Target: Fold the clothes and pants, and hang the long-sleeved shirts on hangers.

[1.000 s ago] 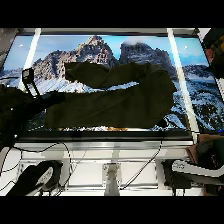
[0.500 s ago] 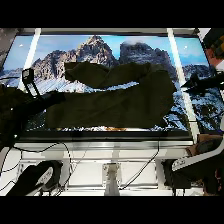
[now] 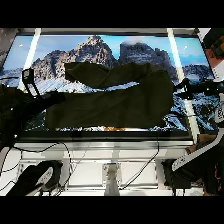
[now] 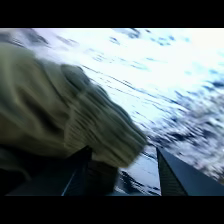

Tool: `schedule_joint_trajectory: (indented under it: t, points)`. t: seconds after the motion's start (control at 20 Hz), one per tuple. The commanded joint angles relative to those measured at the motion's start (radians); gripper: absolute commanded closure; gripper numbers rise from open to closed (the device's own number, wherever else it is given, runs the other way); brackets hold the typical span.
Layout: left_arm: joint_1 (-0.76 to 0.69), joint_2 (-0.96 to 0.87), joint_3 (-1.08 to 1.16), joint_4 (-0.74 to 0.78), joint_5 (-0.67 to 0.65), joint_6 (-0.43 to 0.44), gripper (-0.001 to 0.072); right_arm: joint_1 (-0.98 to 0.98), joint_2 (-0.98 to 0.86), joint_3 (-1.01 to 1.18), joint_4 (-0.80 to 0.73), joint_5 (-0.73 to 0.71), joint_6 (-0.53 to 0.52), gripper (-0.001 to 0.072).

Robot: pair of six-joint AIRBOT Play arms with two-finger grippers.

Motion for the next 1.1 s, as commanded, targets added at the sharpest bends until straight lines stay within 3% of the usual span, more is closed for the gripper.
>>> schedule_joint_trajectory:
  t: [0.0,0.1,0.15,0.25,0.45,0.7,1.05]
  points:
    - [0.000,-0.001,0.000,0.000,0.001,0.000,0.0697,0.002,-0.031,0.000,0.025,-0.060,-0.030,0.0230]
    - [0.000,-0.001,0.000,0.000,0.000,0.000,0.0697,0.008,-0.042,0.000,0.087,-0.073,-0.047,0.0265]
    - [0.000,-0.001,0.000,0.000,0.001,0.000,0.0697,0.015,-0.043,0.000,0.104,-0.074,-0.062,0.0327]
    - [-0.001,-0.001,0.000,0.000,0.000,0.000,0.0697,0.026,-0.042,0.013,0.106,-0.068,-0.086,0.0675]
    - [-0.003,-0.001,0.000,-0.003,0.003,-0.023,0.0696,0.026,0.013,0.071,0.077,0.008,-0.109,0.0676]
    - [-0.006,-0.001,0.000,-0.003,0.003,-0.023,0.0696,0.027,0.223,0.171,-0.093,0.135,-0.108,0.0676]
    - [-0.006,-0.001,0.000,0.001,0.003,-0.022,0.0696,0.064,0.447,0.303,-0.112,0.287,-0.077,0.0676]
